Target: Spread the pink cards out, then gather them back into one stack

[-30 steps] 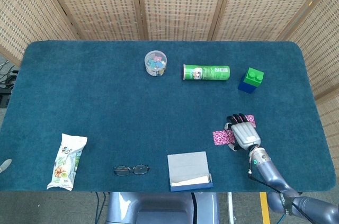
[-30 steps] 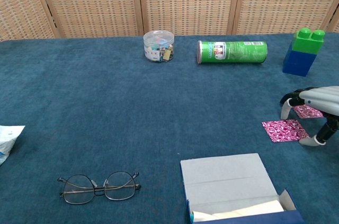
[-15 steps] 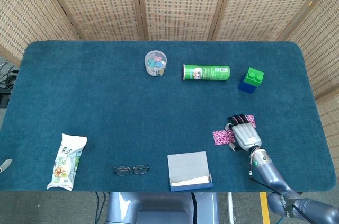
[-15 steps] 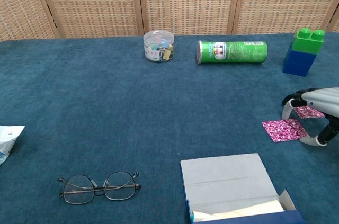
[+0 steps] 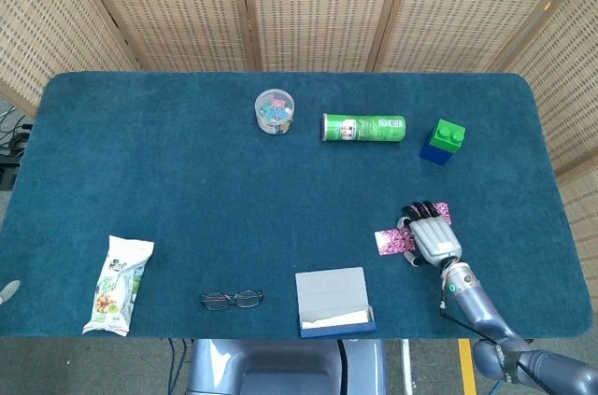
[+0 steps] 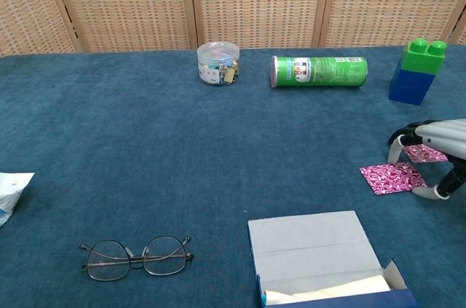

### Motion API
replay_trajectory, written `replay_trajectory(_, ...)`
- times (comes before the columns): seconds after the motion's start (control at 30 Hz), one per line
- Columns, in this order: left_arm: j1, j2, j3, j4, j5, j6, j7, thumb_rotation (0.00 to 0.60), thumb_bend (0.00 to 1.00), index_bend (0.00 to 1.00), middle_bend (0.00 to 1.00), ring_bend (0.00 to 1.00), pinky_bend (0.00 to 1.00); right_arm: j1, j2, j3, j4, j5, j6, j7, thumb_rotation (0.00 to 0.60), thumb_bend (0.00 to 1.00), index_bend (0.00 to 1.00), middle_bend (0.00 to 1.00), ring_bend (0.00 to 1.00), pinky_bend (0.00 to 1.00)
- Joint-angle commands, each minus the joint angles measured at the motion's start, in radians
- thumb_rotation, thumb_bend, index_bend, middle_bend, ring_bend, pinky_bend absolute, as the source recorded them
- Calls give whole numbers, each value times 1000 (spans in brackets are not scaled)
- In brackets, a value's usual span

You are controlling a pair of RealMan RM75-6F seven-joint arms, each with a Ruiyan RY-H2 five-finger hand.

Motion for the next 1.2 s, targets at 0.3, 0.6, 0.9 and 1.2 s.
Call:
replay_trajectory(0.3,2,1,1,0,2,3,-3,600,57,0,0,0,0,8,42,33,-36,-4,19,4,600,414,439,147,0,0)
replay_trajectory(0.6,3,3,1,-6,2,5,1,600,56,0,0,0,0,25,66,56,18,-1,2,31,600,414,439,146,0,0)
replay_trajectory(0.9,5,6,1,-16,2,9,11,600,57,0,0,0,0,33,55,54,117,-12,-36,84,600,414,439,146,0,0)
replay_trajectory(1.2,12,9,4,-31,1,15,27,600,56,0,0,0,0,42,28,39,255,-57,-84,171,600,414,439,146,0,0)
